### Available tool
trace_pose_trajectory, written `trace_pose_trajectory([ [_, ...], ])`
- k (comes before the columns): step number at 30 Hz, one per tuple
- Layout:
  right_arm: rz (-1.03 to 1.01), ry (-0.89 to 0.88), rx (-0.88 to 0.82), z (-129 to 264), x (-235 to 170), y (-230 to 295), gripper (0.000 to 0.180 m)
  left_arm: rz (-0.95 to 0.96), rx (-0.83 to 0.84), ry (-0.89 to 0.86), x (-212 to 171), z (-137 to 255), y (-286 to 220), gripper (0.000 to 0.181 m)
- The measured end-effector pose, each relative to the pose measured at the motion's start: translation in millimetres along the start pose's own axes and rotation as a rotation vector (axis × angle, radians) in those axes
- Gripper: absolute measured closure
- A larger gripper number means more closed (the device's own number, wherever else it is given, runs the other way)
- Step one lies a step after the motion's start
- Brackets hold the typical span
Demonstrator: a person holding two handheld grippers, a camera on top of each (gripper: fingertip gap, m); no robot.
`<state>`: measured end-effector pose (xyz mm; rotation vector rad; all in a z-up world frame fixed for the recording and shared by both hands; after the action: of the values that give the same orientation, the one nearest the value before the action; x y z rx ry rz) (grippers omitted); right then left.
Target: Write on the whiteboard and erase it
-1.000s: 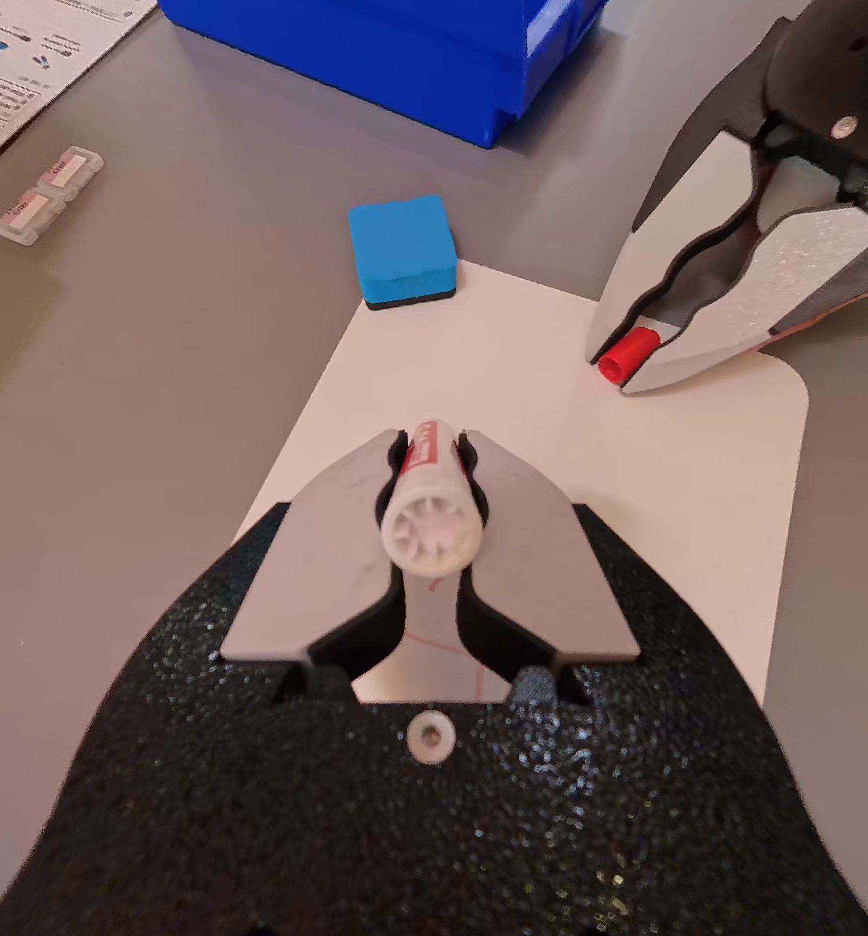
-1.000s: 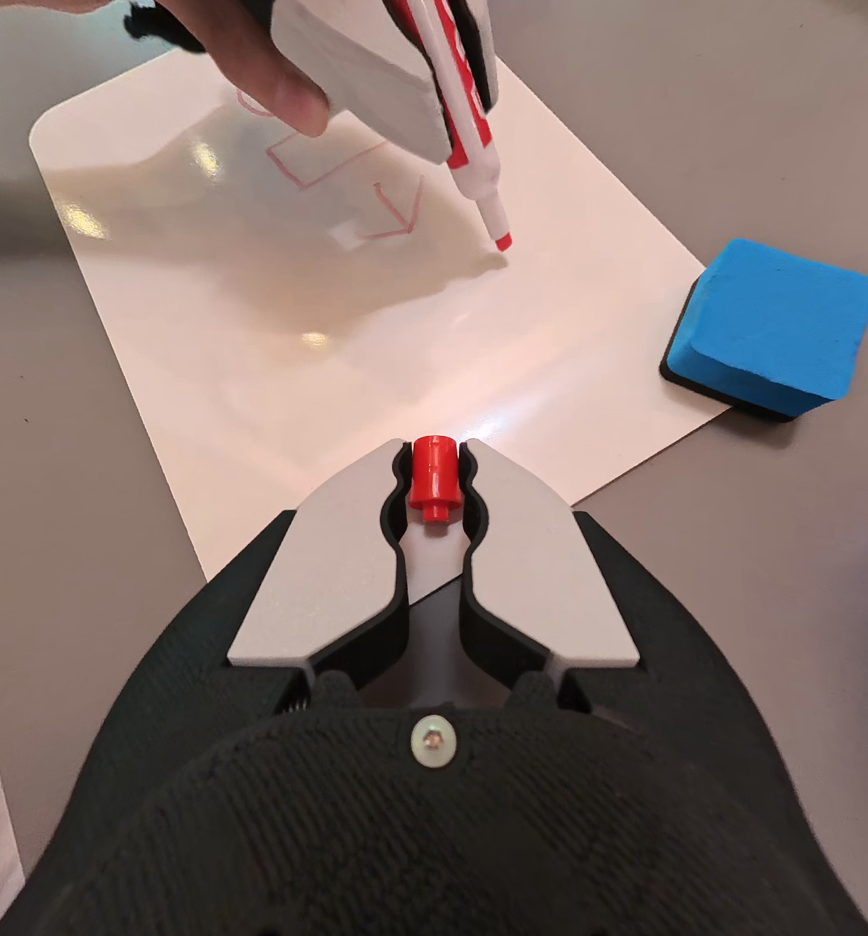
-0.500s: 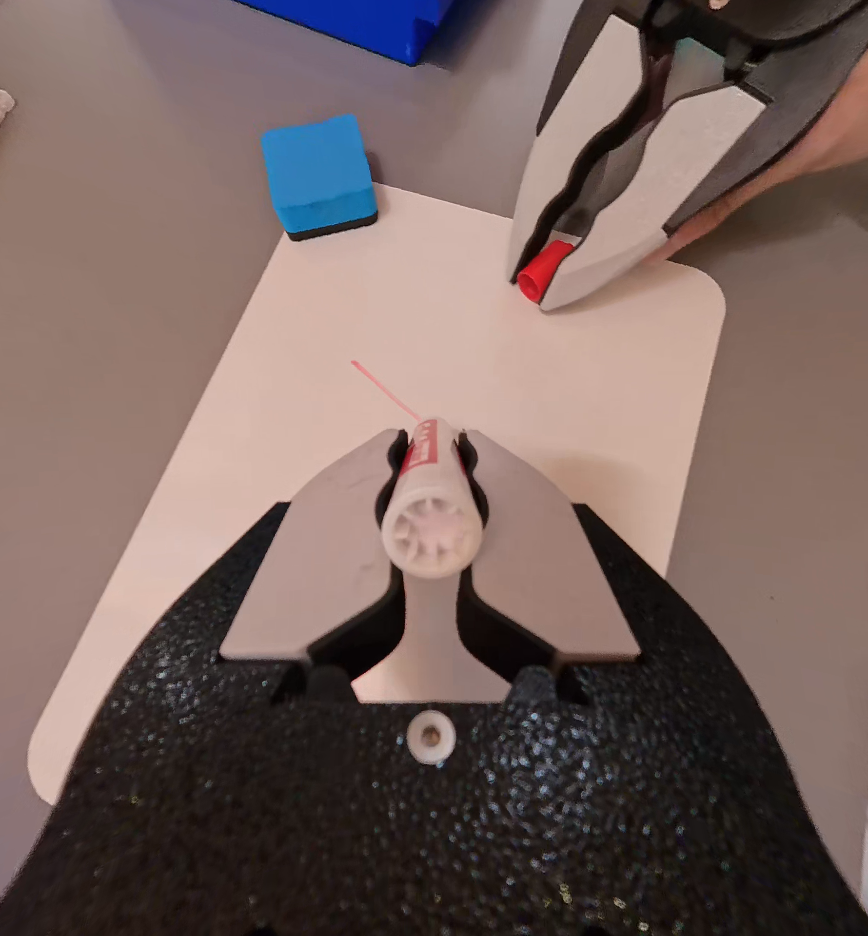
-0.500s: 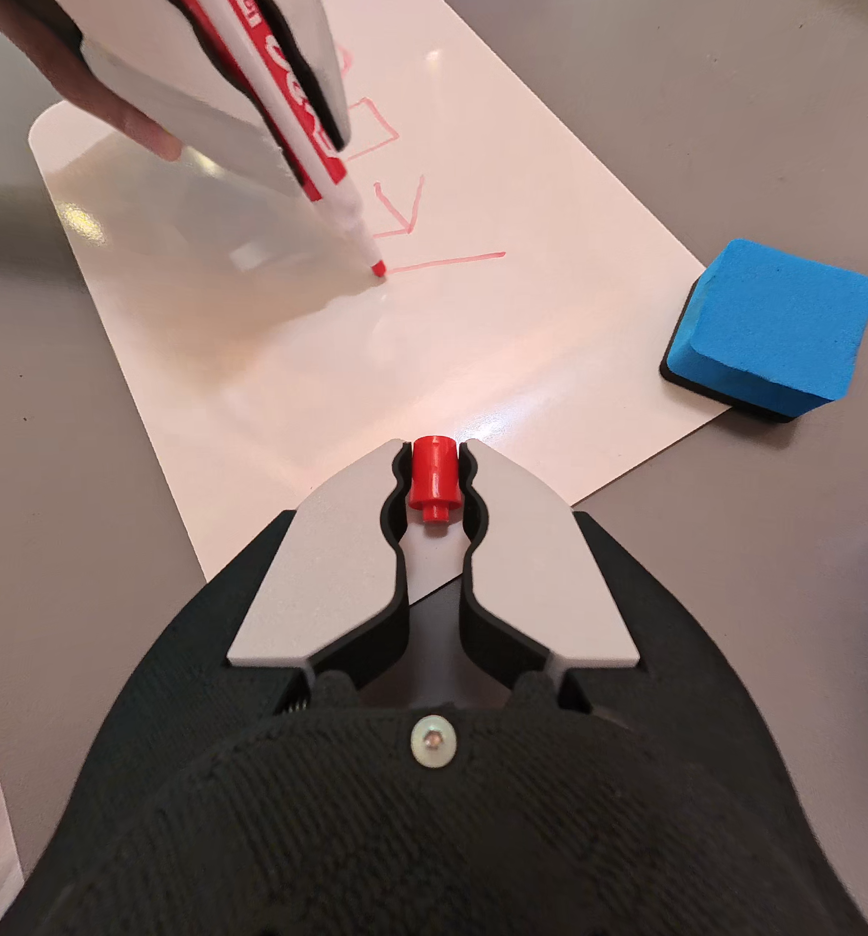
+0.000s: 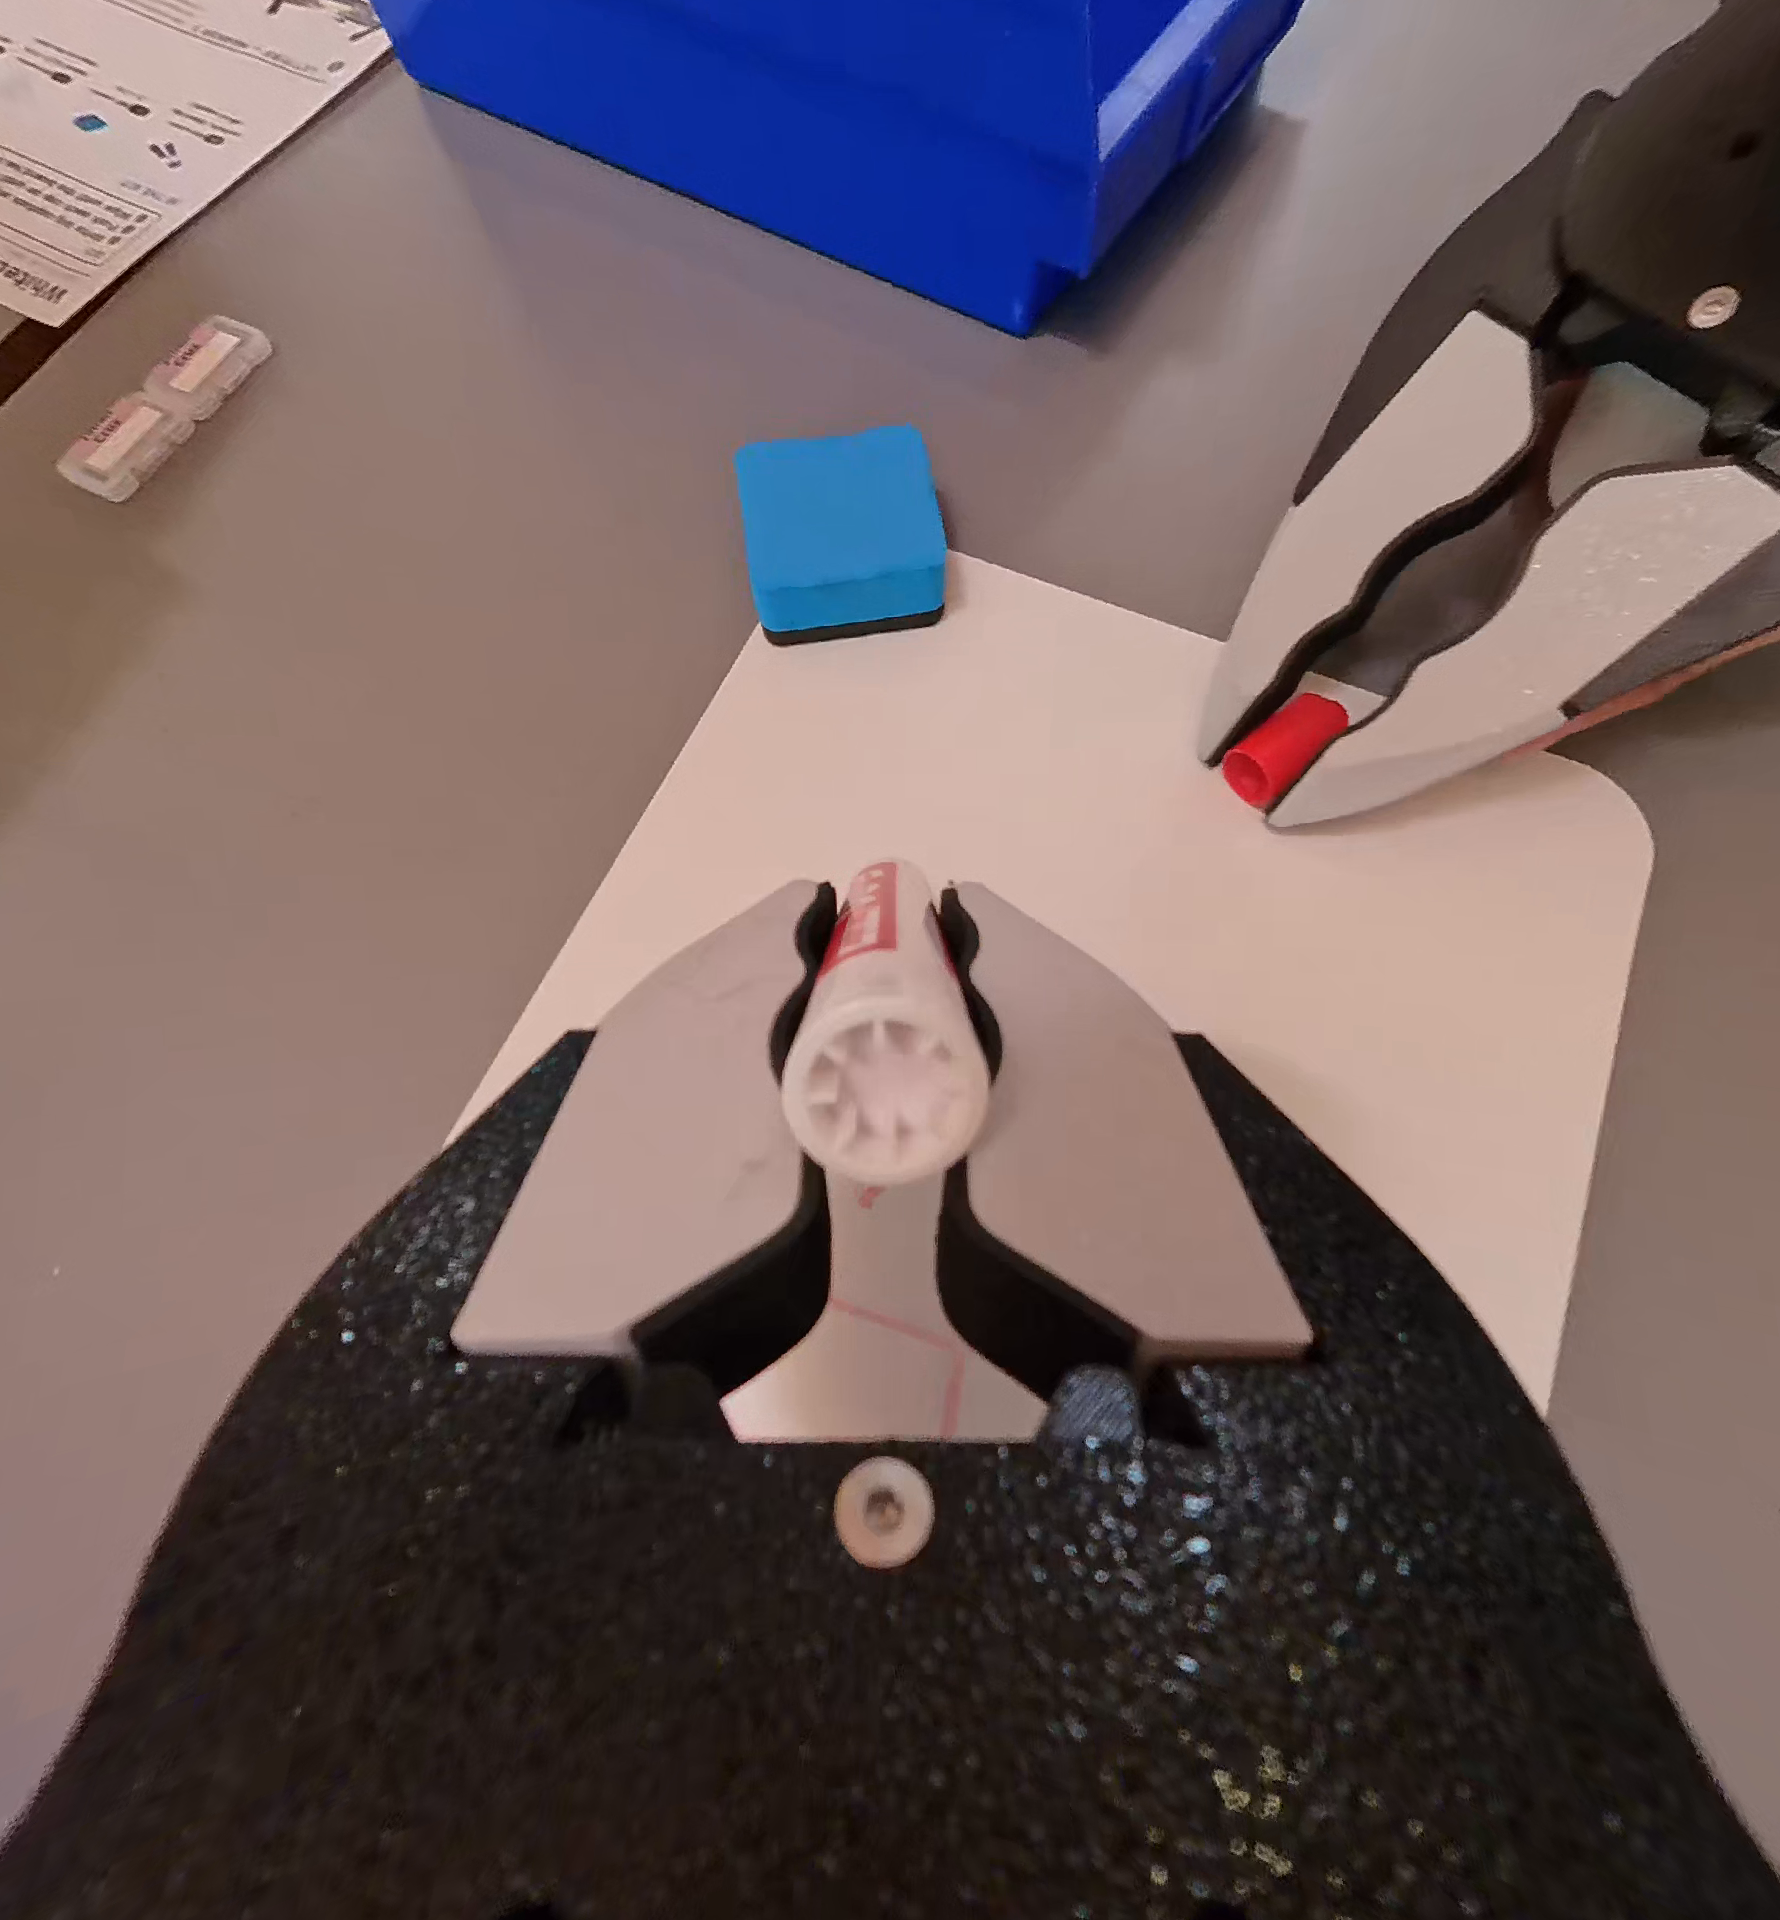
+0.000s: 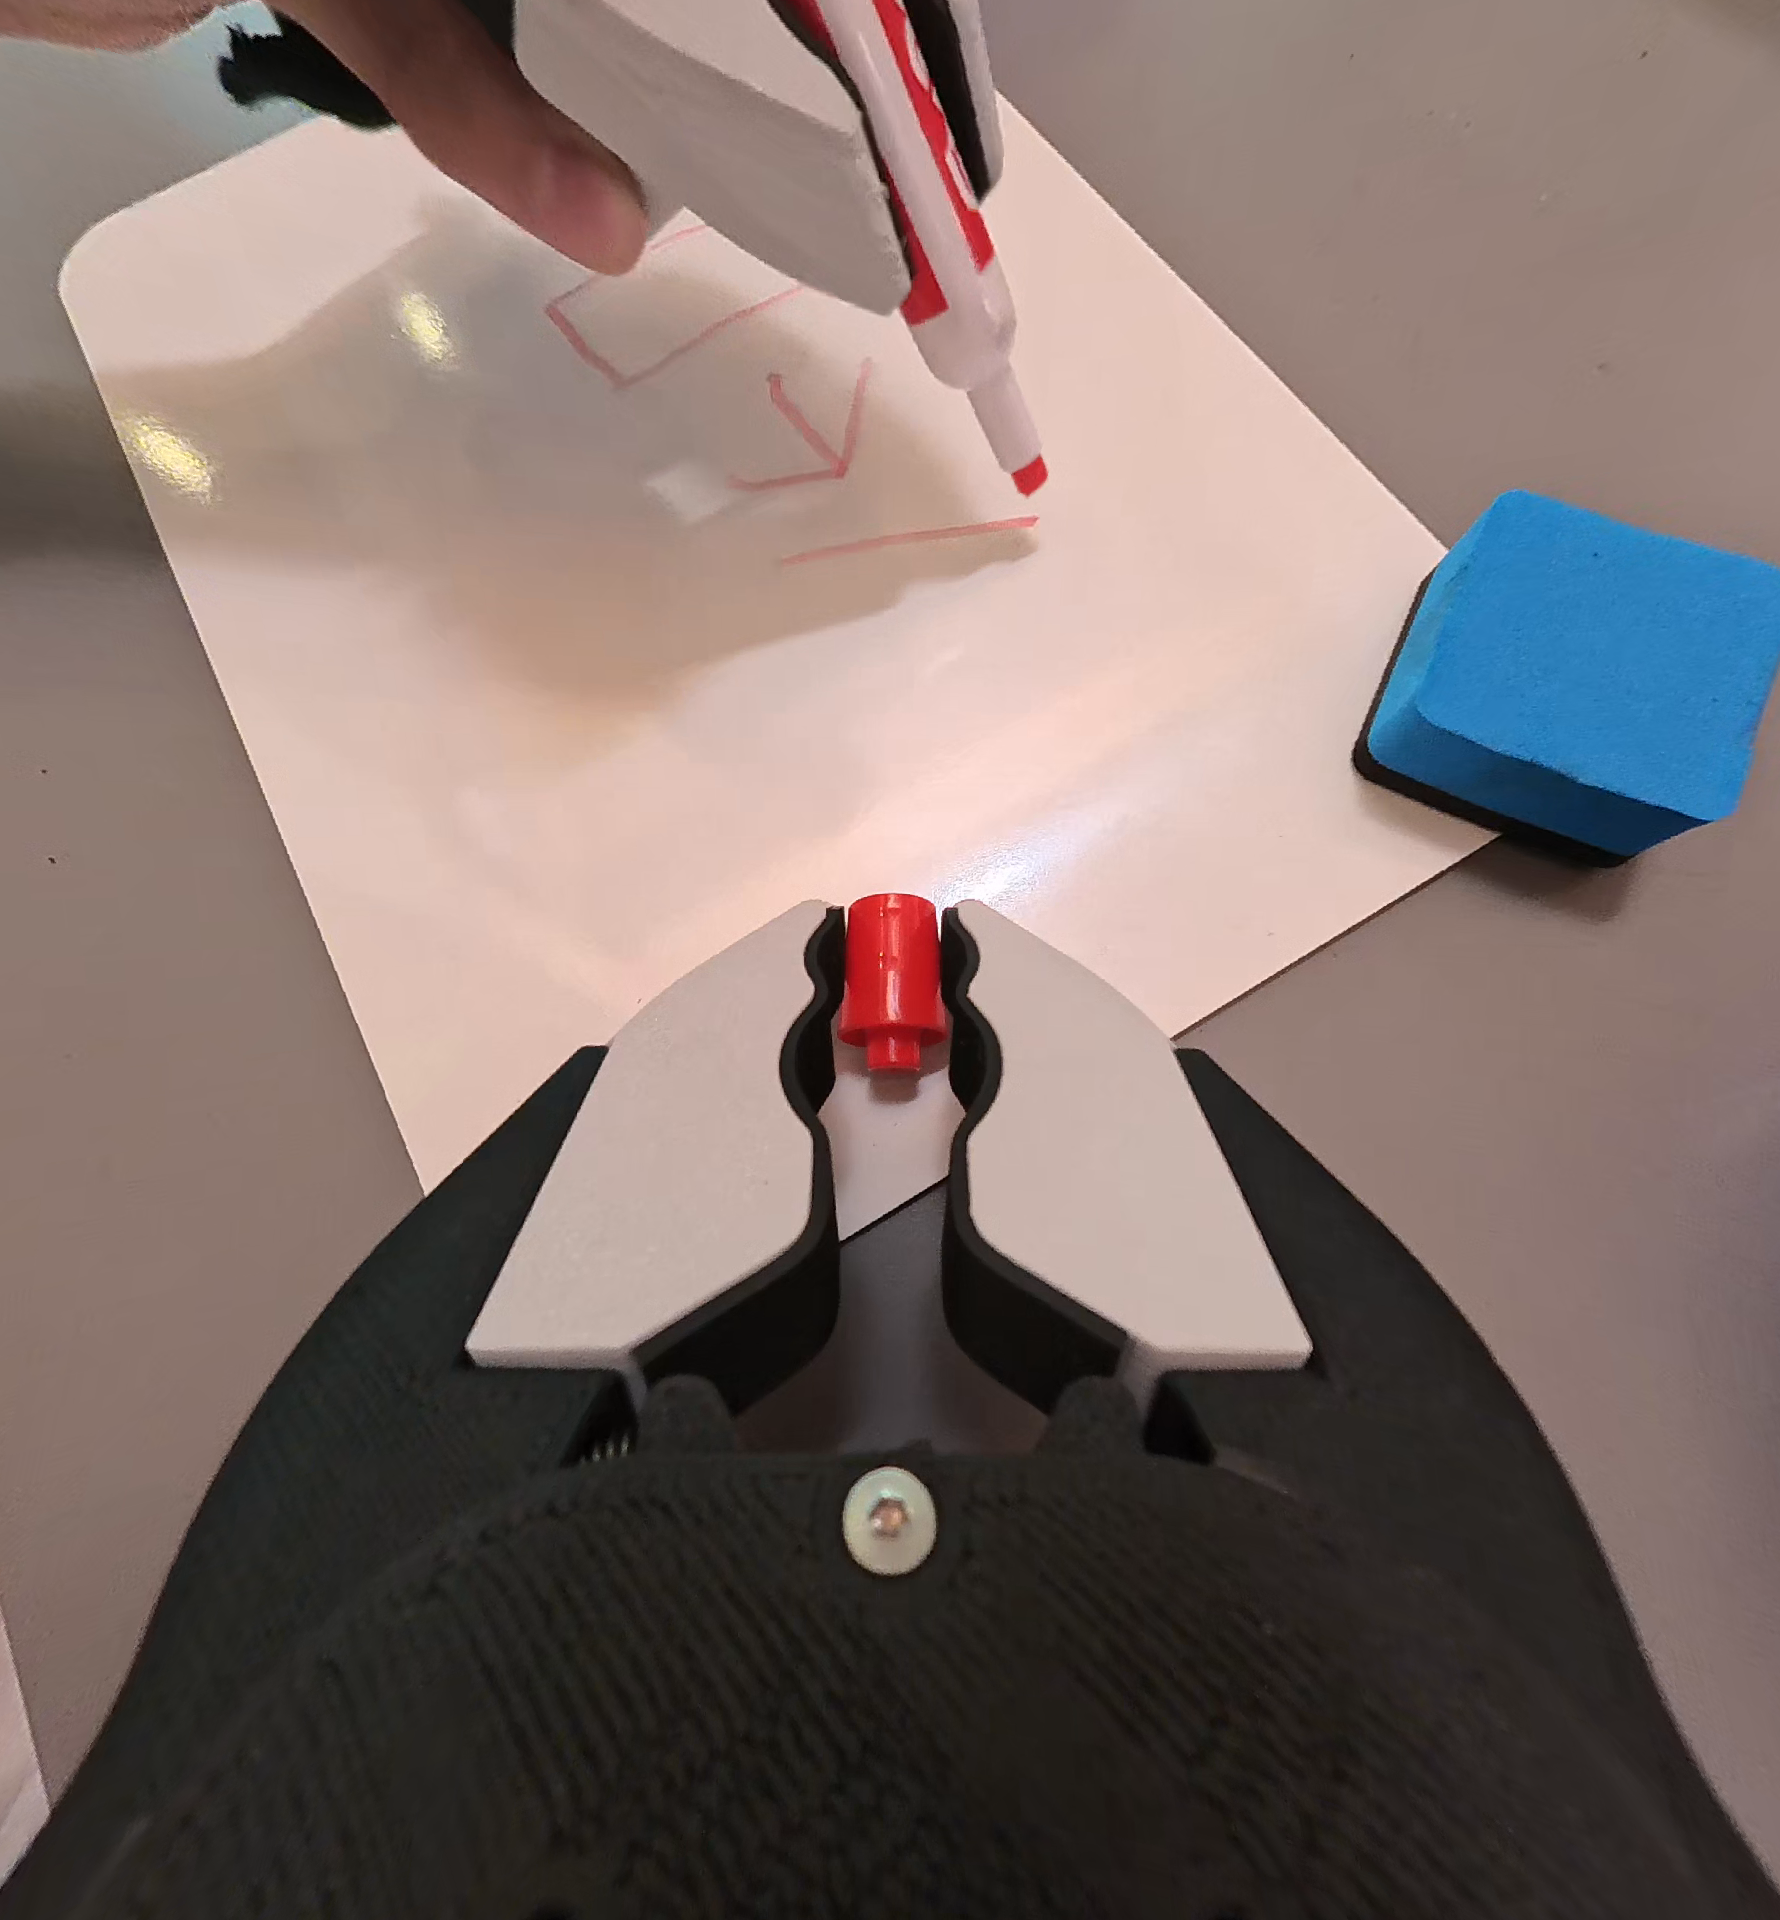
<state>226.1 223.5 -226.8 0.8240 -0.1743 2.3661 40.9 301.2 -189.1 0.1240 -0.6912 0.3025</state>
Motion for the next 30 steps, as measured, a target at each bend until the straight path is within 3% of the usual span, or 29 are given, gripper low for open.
trace_pose_trajectory([
  [1,0.0,0.0,0.0,0.0,0.0,0.0,0.162,0.002,-0.001,0.003,-0.4,-1.6,1.0,0.162],
  [10,0.002,0.0,0.002,0.0,-0.1,-0.1,0.162,-0.011,-0.017,0.037,-1.5,-7.4,-0.4,0.162],
  [21,0.004,0.001,0.002,1.7,-2.4,-1.2,0.162,-0.111,-0.079,0.056,4.9,-9.4,-40.1,0.162],
  [30,0.009,0.001,0.007,2.3,-3.3,-0.9,0.162,0.002,-0.119,-0.063,-2.6,14.5,-28.7,0.162],
])
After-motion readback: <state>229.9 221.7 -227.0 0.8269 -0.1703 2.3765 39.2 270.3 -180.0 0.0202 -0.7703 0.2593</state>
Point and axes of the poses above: each gripper's, where its closed fingertips meet, z back along the fingers, x out of its top, y = z × x across the jaws, the point moved 9 cm from there along z, back along the fingers, and after that the axes turned 11 degrees about y, right-handed, at the moved point
